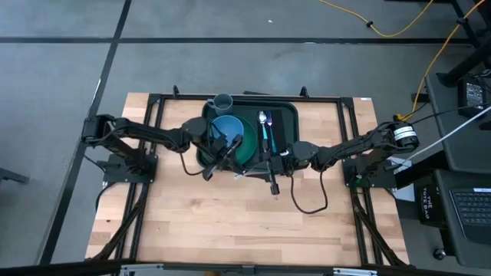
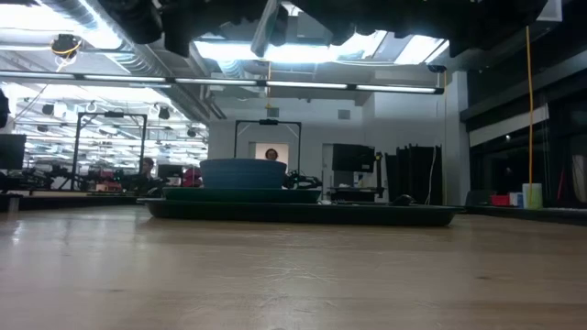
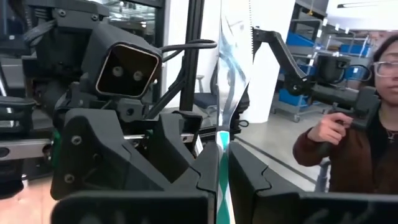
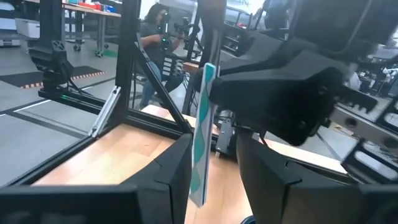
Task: Set up tray
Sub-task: Put the white and blue knife on top of the black napkin to the right of the purple fork
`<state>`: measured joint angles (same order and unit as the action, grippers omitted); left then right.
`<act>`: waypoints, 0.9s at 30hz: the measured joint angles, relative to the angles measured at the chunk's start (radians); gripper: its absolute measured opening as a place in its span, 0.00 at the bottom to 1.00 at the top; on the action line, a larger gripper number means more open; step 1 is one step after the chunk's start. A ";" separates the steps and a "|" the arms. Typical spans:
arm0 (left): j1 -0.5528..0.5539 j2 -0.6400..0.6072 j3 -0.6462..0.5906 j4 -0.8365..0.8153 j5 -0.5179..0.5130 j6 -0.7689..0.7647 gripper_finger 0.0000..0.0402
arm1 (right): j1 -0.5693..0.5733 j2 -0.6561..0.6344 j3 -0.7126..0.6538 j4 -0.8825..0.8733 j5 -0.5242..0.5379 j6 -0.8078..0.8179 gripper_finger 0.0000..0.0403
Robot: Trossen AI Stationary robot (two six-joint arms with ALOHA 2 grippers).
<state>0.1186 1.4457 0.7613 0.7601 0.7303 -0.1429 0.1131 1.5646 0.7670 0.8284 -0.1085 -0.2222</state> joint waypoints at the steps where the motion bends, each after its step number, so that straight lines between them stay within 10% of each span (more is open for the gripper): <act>1: 0.003 0.010 0.010 0.000 0.004 0.000 0.01 | 0.000 0.000 0.000 0.000 0.000 0.000 0.33; 27: 0.040 0.078 0.082 0.000 0.079 0.041 0.01 | -0.001 0.000 0.002 0.039 -0.099 -0.026 0.33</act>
<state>0.1582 1.5238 0.8433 0.7605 0.8095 -0.1017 0.1123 1.5650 0.7689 0.8675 -0.2079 -0.2485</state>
